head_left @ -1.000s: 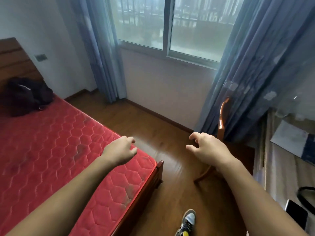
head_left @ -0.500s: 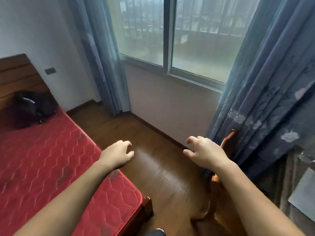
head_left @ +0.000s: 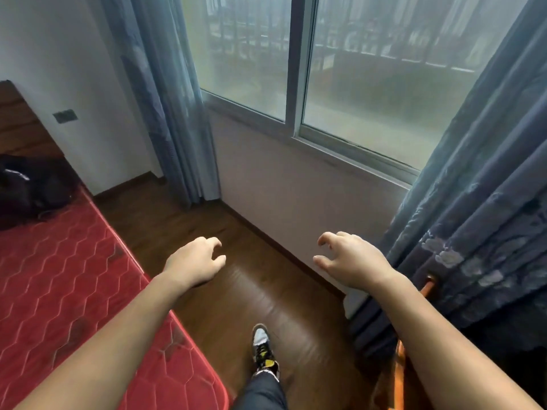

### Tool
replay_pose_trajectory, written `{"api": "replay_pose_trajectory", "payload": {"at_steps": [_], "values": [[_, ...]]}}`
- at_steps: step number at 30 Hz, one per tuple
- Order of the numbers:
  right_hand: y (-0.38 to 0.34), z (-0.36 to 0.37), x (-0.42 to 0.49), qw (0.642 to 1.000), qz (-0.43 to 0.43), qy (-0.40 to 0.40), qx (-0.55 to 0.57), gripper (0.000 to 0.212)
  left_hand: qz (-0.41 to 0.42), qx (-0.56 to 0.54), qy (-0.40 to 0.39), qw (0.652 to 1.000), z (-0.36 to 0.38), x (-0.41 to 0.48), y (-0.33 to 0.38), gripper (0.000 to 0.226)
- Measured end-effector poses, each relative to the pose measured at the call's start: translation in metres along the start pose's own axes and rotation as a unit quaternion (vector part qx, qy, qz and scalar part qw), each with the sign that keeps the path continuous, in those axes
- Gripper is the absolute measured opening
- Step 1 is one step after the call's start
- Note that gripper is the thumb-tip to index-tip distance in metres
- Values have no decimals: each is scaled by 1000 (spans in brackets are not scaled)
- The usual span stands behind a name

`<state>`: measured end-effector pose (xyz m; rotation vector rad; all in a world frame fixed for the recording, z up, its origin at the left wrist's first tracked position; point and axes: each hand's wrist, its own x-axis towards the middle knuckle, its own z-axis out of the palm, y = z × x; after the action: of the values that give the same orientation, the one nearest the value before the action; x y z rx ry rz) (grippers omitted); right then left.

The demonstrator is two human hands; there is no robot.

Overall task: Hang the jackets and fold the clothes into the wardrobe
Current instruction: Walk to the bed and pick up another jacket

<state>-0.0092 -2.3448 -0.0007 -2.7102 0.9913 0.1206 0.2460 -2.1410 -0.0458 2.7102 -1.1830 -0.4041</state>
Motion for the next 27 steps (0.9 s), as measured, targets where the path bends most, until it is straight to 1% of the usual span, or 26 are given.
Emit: {"api": "replay_pose_trajectory", "payload": {"at_steps": [2, 5, 11, 14, 19, 23, 27], "values": [[-1, -5, 40, 1000, -4, -6, -3, 46, -2, -3, 1, 1000, -3, 33, -6, 45], [-14, -14, 134, 1000, -15, -13, -7, 45, -16, -13, 5, 1000, -15, 106, -25, 44], [-91, -36, 309, 996, -82, -29, -5, 43, -63, -23, 12, 998, -72, 220, -85, 45], [-131, -44, 376, 991, -125, -47, -15, 42, -102, -24, 22, 994, -99, 255, -122, 44], [-202, -49, 472, 978, -202, -53, -22, 43, -168, -39, 34, 984, -123, 289, -179, 44], [-272, -39, 545, 955, -287, -71, -30, 42, -231, -50, 45, 971, -135, 316, -224, 43], [-338, -31, 622, 931, -355, -81, -30, 46, -287, -56, 62, 954, -153, 356, -270, 43]]}}
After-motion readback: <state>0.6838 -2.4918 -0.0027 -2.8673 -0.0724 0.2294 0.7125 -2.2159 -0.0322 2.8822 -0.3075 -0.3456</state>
